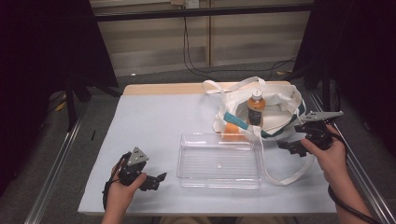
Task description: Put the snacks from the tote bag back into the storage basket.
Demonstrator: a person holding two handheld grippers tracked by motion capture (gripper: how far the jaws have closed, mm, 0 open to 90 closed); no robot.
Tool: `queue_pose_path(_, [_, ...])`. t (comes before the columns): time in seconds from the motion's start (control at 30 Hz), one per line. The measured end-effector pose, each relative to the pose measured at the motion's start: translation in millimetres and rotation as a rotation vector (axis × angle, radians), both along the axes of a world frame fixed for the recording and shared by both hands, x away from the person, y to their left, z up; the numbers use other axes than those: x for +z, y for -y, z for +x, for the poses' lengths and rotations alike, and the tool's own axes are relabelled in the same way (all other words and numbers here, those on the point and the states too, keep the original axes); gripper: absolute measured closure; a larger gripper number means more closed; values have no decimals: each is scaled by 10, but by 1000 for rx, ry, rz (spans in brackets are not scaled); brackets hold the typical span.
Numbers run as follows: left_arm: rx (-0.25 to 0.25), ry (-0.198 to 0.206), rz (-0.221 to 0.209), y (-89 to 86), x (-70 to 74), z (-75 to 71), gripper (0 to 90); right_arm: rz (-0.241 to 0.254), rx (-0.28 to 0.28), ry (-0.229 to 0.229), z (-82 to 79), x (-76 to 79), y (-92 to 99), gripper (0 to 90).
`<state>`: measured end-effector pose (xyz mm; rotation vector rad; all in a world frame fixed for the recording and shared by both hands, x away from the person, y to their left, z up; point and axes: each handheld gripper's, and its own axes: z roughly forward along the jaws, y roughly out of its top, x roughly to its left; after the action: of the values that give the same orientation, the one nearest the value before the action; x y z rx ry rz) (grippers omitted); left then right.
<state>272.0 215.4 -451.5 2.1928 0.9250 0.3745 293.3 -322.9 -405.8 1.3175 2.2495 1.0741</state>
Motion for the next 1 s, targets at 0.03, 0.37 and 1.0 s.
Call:
queue_pose_path(0.03, [-2, -1, -1, -3, 1, -1, 34, -1, 2, -1, 4, -3, -10, 8])
queue_pose_path(0.37, [7, 1, -16, -28, 22, -5, 34, 4, -19, -31, 30, -2, -59, 15])
queue_pose_path(1.0, [5, 8, -15, -50, 43, -2, 34, -54, -59, -26, 336, 170, -522, 32])
